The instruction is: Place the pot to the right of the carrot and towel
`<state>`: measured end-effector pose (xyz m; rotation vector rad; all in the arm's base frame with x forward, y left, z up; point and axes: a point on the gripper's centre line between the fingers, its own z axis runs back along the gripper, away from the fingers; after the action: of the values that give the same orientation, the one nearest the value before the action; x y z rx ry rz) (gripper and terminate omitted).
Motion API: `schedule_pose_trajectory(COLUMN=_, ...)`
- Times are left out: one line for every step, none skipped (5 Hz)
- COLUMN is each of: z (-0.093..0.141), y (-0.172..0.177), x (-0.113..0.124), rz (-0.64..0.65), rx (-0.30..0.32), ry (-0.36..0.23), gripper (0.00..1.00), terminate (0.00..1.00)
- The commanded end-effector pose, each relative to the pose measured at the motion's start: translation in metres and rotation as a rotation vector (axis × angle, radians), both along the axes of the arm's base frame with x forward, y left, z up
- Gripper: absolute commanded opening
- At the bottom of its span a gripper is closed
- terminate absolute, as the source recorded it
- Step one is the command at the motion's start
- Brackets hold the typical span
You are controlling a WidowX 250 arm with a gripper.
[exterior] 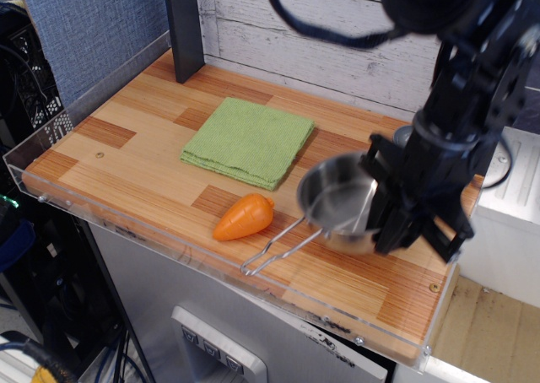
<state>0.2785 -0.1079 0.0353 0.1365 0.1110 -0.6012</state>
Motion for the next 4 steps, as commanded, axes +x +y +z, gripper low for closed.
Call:
schedule_pose_trajectory(z=-0.033, y=0.036, x=-0.006, rz=0.061, rx=0.02, ry=0.085, gripper=0.0, terminate=0.0)
schedule_pose_trajectory(z=-0.024, y=0.041, x=-0.001, rz=0.089, rx=0.002, ry=0.08, gripper=1.0, terminate=0.0)
schedule_pose_trajectory(z=0.003, y=0.041, x=-0.001, rz=0.098, rx=-0.065, ry=0.004, gripper=1.0, terminate=0.0)
schedule_pose_trajectory(z=0.044, y=0.053, x=-0.001, rz=0.094, rx=-0.18, ry=-0.094, gripper=1.0, terminate=0.0)
